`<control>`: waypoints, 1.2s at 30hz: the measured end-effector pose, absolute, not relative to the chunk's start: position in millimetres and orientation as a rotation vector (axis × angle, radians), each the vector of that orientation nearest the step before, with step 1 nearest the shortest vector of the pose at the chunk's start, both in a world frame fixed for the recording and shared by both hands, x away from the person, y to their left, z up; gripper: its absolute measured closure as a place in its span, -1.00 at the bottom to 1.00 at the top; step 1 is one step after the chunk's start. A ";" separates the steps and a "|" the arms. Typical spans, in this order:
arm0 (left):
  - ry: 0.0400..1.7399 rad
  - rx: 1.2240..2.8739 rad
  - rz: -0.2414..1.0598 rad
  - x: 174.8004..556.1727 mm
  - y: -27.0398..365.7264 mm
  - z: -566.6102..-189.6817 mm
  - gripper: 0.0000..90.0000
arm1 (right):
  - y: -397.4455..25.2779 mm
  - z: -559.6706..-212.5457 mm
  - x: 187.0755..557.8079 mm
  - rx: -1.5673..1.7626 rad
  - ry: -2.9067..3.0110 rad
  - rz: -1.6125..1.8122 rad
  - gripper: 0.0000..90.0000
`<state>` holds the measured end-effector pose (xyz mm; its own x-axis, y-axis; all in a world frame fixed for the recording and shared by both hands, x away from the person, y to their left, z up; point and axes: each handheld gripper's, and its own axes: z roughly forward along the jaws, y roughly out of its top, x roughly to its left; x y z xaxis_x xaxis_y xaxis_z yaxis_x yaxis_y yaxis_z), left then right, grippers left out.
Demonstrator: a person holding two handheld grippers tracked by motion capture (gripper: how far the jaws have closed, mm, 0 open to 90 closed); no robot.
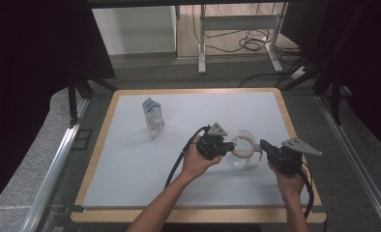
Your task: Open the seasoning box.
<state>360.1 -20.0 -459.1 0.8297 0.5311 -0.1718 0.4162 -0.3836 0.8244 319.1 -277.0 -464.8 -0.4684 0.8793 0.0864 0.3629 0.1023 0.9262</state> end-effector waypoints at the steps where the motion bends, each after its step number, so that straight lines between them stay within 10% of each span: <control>1: 0.701 2.025 0.142 360.7 -19.8 -459.3 1.00 | -276.9 -464.7 318.9 1.211 1.888 1.357 1.00; 36: 0.631 2.043 0.120 362.3 -45.4 -430.3 1.00 | -246.4 -510.2 272.8 1.131 2.129 1.275 0.94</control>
<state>362.3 -45.4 -430.3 0.8615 0.4799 -0.1658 0.3860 -0.4069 0.8279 272.8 -246.4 -510.2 -0.5860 0.8083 0.0567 0.4315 0.2520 0.8662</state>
